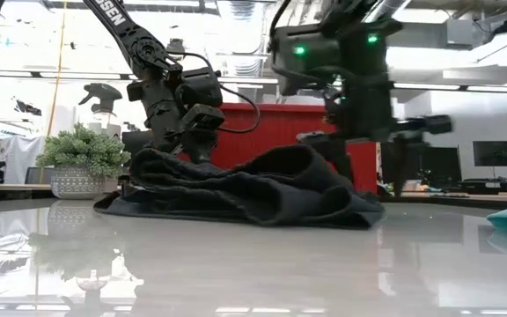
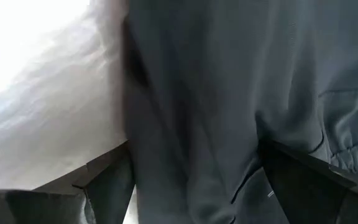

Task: Fold Laundry from Bin
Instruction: Fold the black shorts, then stack the black shorts on top of the blue shorts

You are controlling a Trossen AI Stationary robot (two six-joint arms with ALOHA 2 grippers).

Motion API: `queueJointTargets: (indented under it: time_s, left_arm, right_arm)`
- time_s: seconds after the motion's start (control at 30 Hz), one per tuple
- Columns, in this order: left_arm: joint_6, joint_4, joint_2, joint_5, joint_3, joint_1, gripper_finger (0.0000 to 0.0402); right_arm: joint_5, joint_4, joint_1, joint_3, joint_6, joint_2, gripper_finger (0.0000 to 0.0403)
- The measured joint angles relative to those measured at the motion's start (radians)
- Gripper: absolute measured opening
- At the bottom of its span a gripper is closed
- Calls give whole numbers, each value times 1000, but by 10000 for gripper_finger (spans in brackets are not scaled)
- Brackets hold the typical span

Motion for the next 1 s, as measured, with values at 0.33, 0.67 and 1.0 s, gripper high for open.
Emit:
queueJointTargets:
  time_s: [0.33,0.67,1.0]
  left_arm:
    - [4,12,0,-15,0,9,325]
    - [6,28,-1,-19,1,9,325]
    - [4,27,-1,-23,1,9,325]
  right_arm:
    - [-4,3,31,1,78,-214,302]
    - [66,103,159,0,365,-85,302]
    - [17,257,119,-93,419,-63,302]
